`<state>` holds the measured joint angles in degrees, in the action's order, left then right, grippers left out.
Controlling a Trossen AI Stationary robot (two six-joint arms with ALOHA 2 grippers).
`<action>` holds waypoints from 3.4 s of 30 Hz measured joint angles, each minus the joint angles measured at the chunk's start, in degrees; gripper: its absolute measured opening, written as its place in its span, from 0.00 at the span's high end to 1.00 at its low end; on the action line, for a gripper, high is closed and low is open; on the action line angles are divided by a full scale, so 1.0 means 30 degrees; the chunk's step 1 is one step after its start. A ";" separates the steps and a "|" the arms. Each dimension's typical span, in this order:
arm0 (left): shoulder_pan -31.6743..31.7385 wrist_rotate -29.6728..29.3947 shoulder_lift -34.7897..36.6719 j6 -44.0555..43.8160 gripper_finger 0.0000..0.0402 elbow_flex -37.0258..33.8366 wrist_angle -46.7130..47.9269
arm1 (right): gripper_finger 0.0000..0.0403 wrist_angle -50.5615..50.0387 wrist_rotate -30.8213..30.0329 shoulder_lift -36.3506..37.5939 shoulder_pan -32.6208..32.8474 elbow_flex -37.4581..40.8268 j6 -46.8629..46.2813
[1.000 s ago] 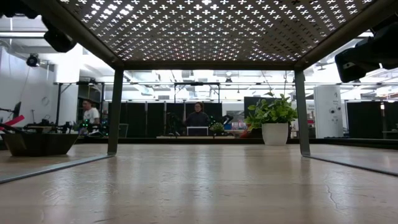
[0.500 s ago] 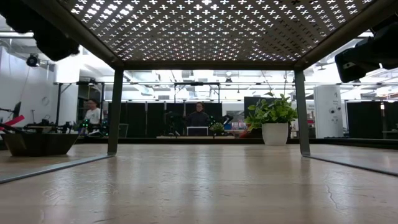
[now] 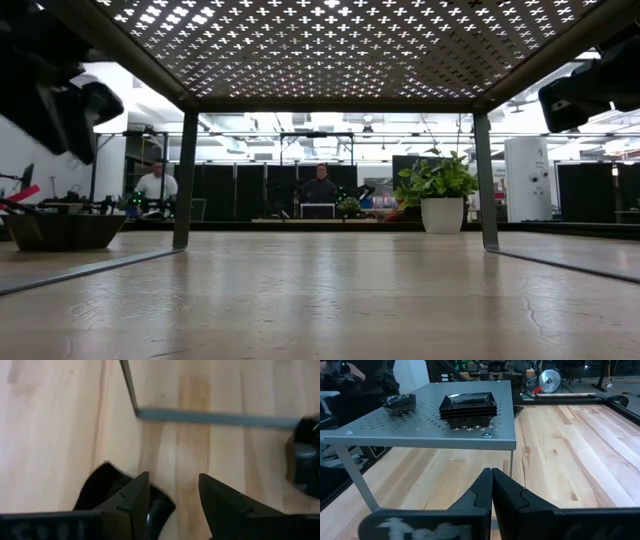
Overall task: Pick & Place Mini shaped plates
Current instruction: Put the distorted square plate on the shelf
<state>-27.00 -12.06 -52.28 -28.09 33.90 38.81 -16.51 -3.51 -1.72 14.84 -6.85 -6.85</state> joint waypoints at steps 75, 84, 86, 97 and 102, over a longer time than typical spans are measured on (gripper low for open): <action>-0.0598 -0.3649 -0.5114 0.1378 1.00 1.1738 0.9726 | 0.98 0.0000 0.0002 0.0022 0.0005 0.0000 0.0000; -0.0965 -0.4107 -0.7462 0.3164 1.00 1.4047 0.8845 | 0.98 0.0000 0.0007 0.0022 -0.0002 0.0000 0.0000; -0.1106 -0.4267 -0.8331 0.3674 1.00 1.4793 0.8906 | 0.98 0.0000 0.0005 0.0022 -0.0002 0.0000 0.0000; -0.1975 -0.5578 -1.2724 0.6981 1.00 1.9575 0.9056 | 0.98 0.0000 0.0007 0.0022 0.0001 0.0000 0.0000; -0.2234 -0.5892 -1.3873 0.7576 1.00 1.9961 0.9106 | 0.98 0.0000 0.0003 0.0022 0.0000 0.0000 0.0000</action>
<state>-33.70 -29.74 -93.90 -5.36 93.78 66.12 -16.51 -3.50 -1.65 14.84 -6.85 -6.85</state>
